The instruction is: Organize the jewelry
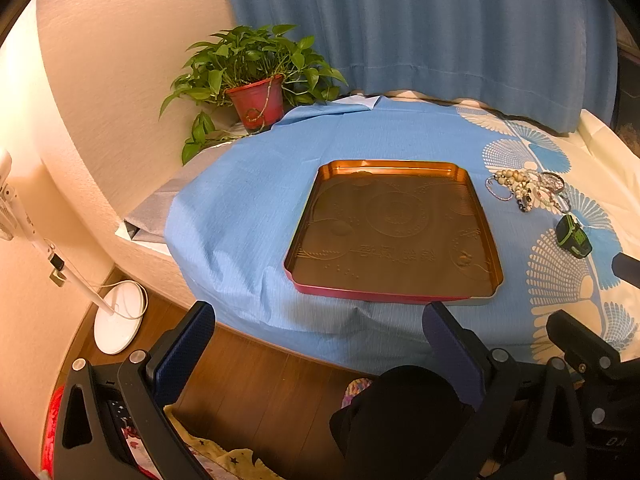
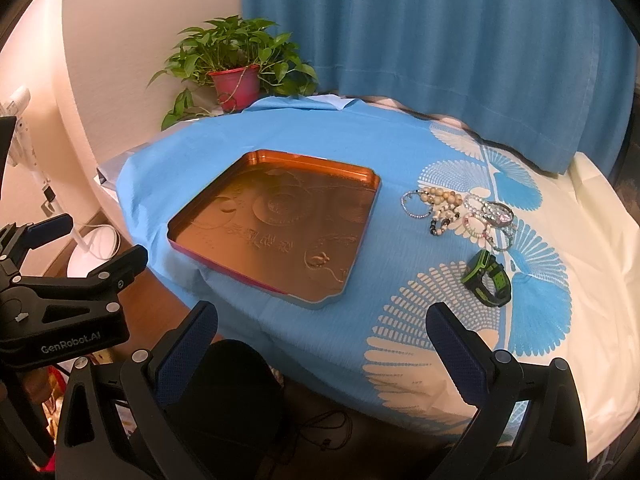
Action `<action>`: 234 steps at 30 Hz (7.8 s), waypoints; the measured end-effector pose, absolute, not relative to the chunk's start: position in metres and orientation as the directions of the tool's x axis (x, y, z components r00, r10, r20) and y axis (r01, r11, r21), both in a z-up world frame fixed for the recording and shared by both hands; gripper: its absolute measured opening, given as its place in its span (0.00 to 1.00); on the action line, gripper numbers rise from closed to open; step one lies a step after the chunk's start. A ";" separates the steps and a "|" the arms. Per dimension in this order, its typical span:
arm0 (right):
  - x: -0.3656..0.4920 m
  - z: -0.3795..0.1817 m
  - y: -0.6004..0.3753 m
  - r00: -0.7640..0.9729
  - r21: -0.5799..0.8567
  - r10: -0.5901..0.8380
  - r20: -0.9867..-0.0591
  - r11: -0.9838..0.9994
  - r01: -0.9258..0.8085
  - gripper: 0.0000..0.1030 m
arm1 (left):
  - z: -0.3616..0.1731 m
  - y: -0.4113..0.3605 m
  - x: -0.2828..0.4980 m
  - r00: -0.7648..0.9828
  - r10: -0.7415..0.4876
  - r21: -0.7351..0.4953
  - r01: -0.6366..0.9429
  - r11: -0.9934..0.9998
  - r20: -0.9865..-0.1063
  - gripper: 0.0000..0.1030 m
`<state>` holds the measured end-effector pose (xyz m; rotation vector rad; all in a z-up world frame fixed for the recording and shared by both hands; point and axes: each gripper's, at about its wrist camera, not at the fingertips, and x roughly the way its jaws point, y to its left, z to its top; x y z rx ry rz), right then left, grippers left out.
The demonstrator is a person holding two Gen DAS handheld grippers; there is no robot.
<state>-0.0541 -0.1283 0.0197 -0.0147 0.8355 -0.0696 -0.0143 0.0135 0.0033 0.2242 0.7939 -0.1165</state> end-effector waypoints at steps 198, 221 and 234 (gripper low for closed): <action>0.045 -0.041 -0.207 0.635 0.114 -0.017 -0.772 0.980 0.164 0.74 | -0.037 0.020 0.134 0.527 -0.244 -0.105 0.279 0.955 -0.814 0.89; -0.153 0.074 -0.191 0.784 0.124 -0.113 -0.610 0.964 0.235 0.74 | 0.080 0.003 -0.037 0.621 -0.357 -0.088 0.420 0.903 -0.698 0.89; -0.243 0.122 -0.161 0.862 0.126 -0.131 -0.490 0.968 0.218 0.76 | 0.127 0.023 -0.120 0.699 -0.396 -0.072 0.445 0.893 -0.596 0.92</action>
